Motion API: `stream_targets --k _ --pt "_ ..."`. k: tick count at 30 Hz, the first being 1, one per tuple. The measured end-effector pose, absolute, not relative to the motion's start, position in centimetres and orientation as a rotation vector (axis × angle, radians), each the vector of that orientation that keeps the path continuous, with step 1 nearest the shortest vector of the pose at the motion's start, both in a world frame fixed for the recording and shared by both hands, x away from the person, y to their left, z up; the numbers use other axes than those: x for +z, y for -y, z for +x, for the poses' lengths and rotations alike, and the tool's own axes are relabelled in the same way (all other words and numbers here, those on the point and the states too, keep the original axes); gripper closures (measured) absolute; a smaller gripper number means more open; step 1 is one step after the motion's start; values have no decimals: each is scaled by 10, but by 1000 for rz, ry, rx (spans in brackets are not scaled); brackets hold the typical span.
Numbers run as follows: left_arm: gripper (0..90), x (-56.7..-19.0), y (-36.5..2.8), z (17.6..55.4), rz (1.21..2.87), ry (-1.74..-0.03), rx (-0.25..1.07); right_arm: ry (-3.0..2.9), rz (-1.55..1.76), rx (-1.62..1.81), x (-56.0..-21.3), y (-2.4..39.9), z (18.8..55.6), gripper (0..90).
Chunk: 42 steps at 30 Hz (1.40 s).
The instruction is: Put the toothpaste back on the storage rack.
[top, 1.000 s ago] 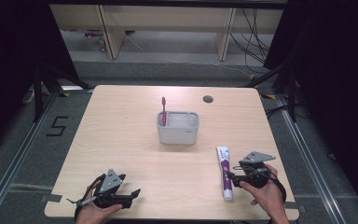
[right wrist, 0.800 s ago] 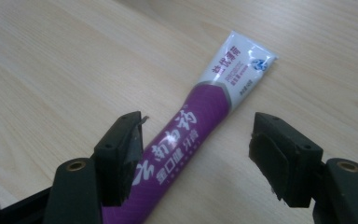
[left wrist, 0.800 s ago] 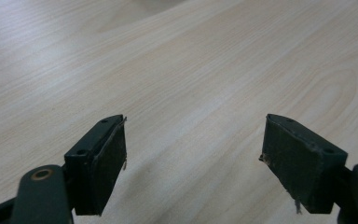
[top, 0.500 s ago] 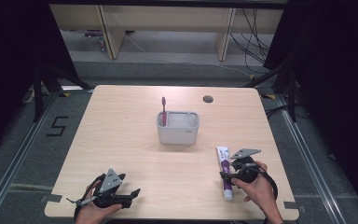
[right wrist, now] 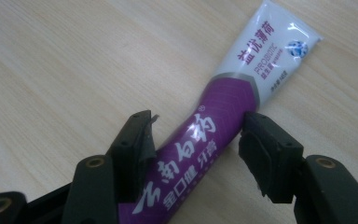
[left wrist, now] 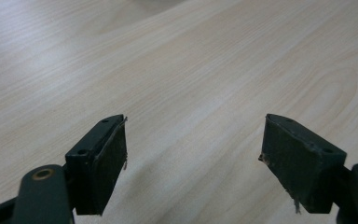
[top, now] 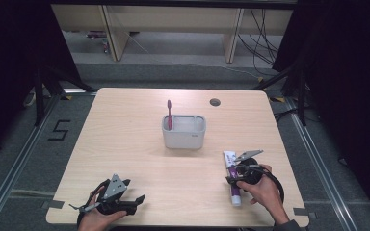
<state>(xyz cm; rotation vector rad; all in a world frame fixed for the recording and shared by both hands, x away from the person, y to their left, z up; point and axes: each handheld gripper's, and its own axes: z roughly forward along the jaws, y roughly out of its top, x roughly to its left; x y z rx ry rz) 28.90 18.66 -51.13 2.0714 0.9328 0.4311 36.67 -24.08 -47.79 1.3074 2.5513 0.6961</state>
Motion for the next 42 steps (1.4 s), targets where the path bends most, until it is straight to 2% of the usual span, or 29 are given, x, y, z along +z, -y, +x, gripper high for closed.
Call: stream_targets --k 8,17,25,42 --pt "217 -511 -185 289 2064 -932 427 -2626 1286 617 -476 237 374 559" --pt "221 -512 -185 288 2076 -915 434 -2718 1229 483 -474 231 383 623" --pt "223 -512 -183 288 2073 -913 428 -2786 1120 399 -473 225 392 638" --pt "227 -513 -183 287 2084 -900 421 -2866 1102 293 -475 219 404 641"
